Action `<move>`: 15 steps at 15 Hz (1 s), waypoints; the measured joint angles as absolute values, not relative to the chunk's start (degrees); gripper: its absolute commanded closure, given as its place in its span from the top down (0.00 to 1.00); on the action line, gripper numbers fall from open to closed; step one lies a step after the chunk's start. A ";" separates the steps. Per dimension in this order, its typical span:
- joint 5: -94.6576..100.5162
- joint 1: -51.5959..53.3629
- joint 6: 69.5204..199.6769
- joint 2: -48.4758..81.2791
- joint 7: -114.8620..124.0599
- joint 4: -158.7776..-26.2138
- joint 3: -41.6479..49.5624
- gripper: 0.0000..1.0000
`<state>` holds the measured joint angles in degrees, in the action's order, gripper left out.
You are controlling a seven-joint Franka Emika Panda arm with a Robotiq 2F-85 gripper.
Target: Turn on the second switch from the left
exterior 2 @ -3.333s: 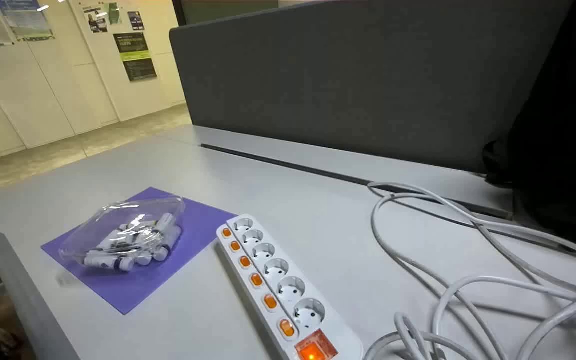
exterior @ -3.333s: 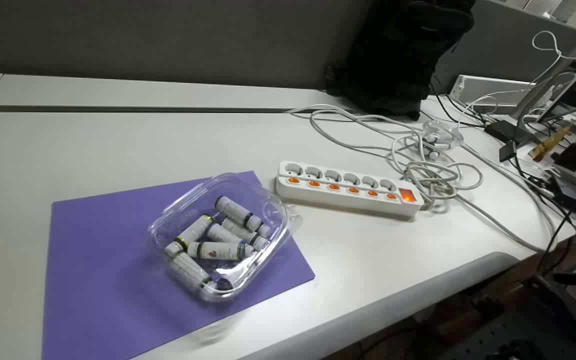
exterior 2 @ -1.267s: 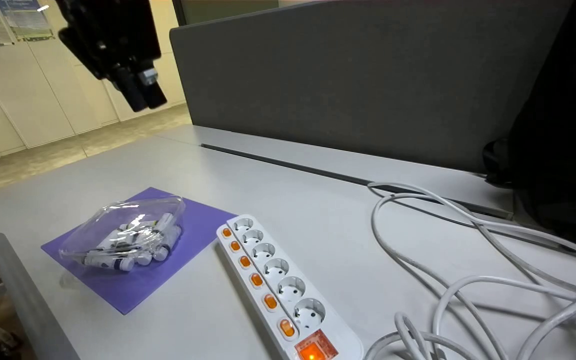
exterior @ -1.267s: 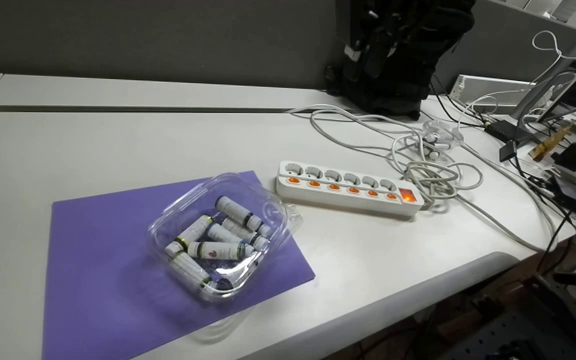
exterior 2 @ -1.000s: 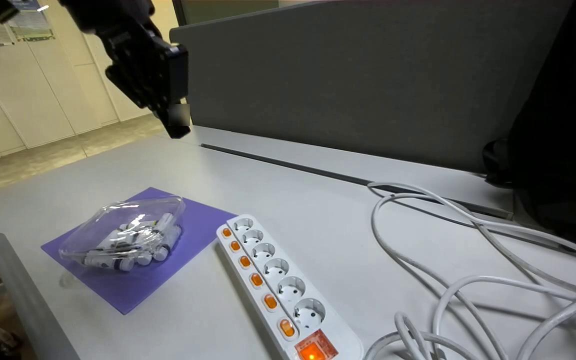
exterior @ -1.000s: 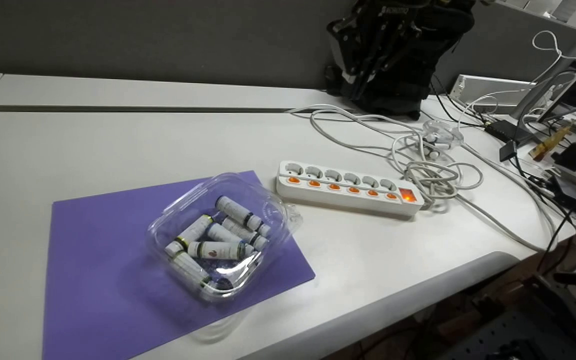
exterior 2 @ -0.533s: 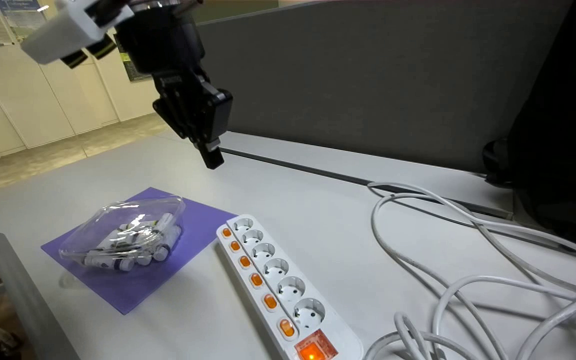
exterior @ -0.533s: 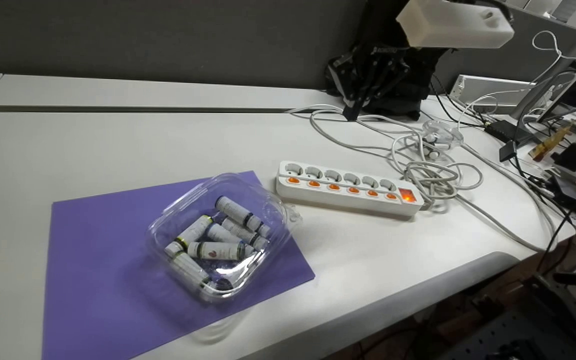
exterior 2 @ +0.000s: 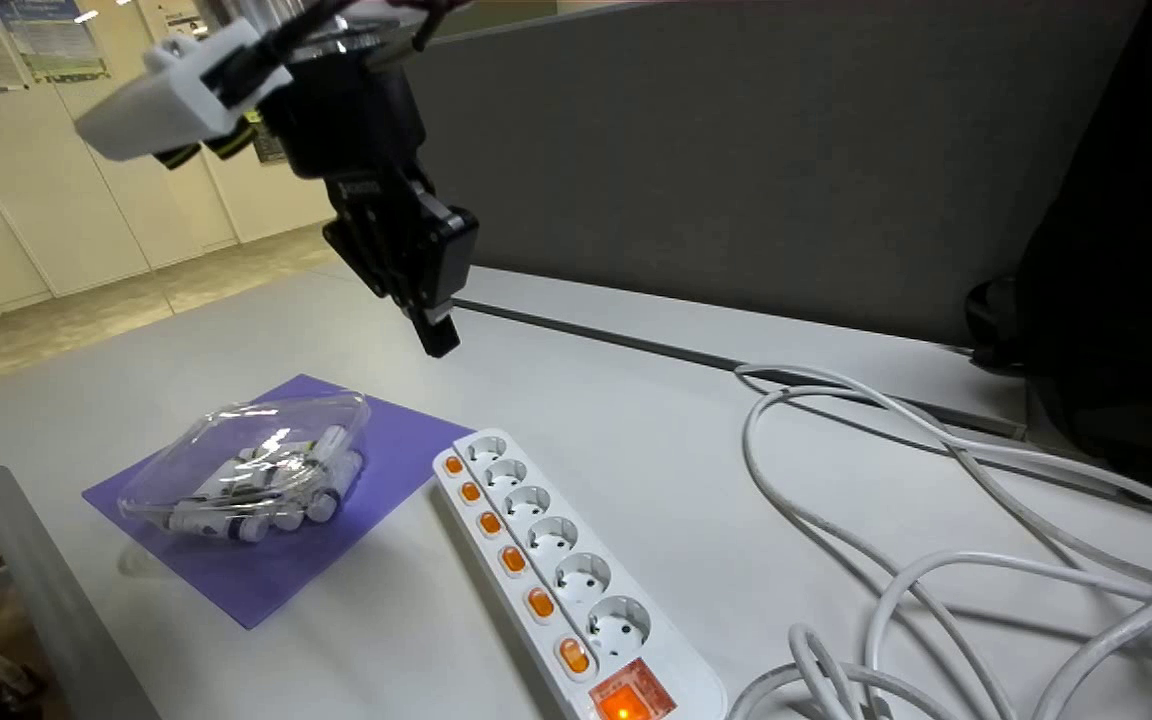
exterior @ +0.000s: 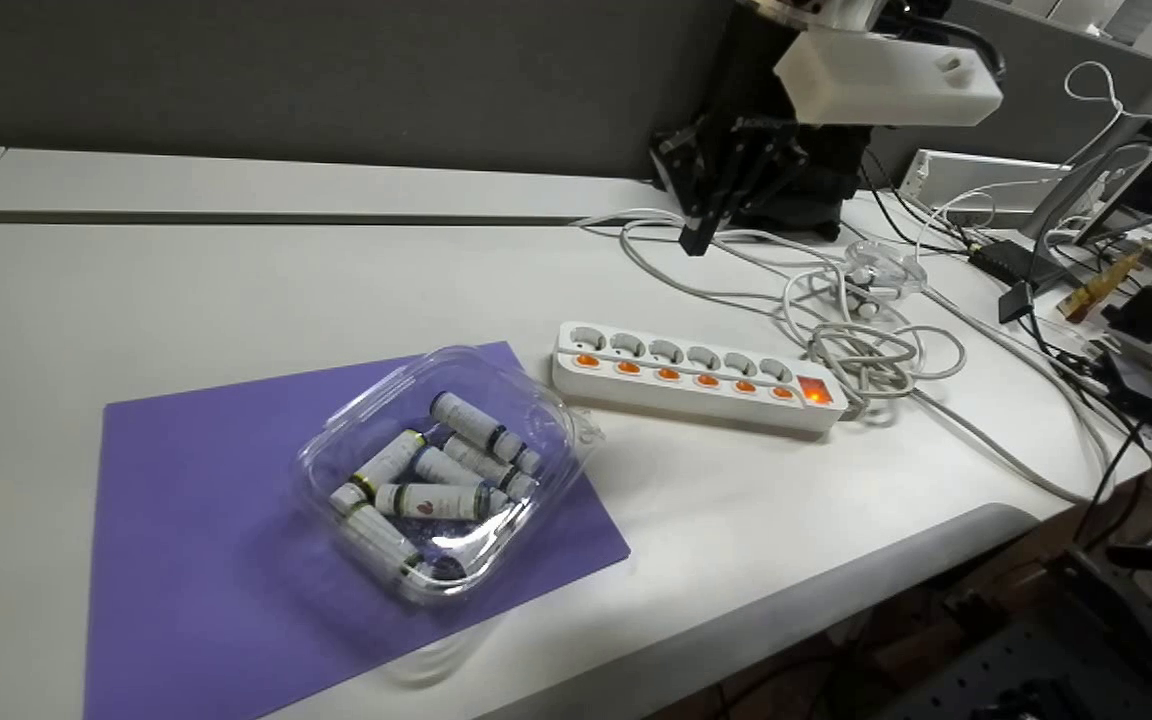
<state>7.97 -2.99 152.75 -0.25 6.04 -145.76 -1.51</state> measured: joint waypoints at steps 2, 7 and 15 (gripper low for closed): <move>8.05 -2.95 155.29 2.17 7.32 -145.77 -1.19 0.00; 7.94 -2.21 159.75 8.18 10.29 -145.74 0.15 0.00; 5.36 0.32 163.35 14.09 12.63 -145.50 2.72 0.00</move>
<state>5.36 0.32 163.35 14.09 12.63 -145.50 2.72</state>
